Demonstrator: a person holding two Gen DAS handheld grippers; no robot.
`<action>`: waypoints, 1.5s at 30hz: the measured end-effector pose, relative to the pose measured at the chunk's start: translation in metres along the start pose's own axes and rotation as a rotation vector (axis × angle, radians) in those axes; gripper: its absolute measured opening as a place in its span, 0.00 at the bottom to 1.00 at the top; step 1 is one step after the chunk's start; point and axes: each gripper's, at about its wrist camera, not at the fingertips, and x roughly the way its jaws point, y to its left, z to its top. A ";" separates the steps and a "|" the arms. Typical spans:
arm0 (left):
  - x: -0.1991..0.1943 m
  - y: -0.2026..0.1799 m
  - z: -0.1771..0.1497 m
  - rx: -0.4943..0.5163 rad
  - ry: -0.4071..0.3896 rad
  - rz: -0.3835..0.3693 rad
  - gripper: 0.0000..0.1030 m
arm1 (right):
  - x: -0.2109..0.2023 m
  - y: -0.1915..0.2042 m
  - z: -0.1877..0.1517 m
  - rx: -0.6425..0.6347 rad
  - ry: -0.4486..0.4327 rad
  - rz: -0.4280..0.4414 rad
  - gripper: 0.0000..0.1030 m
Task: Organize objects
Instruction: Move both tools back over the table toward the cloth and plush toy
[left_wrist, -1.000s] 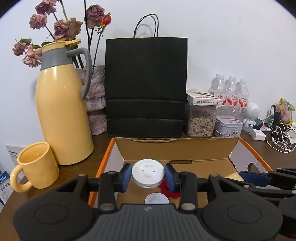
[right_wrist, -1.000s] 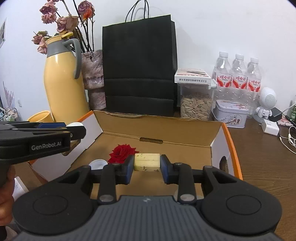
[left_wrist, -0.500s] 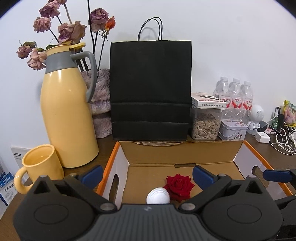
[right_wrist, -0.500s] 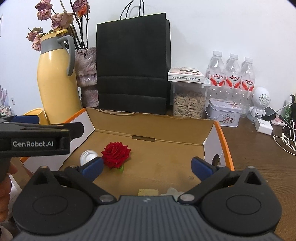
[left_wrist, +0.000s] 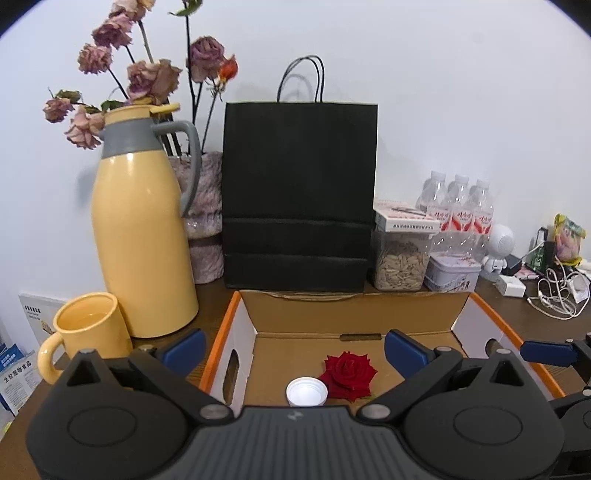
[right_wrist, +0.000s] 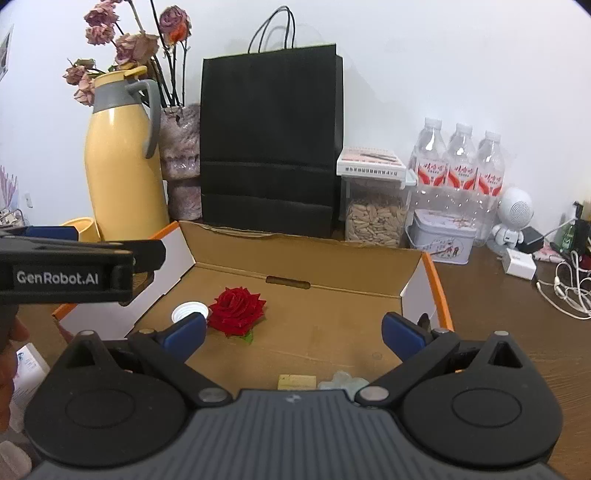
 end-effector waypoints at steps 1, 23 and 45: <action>-0.004 0.001 0.000 -0.005 -0.003 -0.004 1.00 | -0.003 0.000 0.000 -0.003 -0.005 0.000 1.00; -0.121 0.025 -0.047 0.020 -0.060 -0.038 1.00 | -0.112 0.015 -0.051 -0.023 -0.095 -0.019 1.00; -0.195 0.059 -0.103 0.021 -0.004 -0.009 1.00 | -0.187 0.025 -0.112 -0.037 -0.045 -0.050 1.00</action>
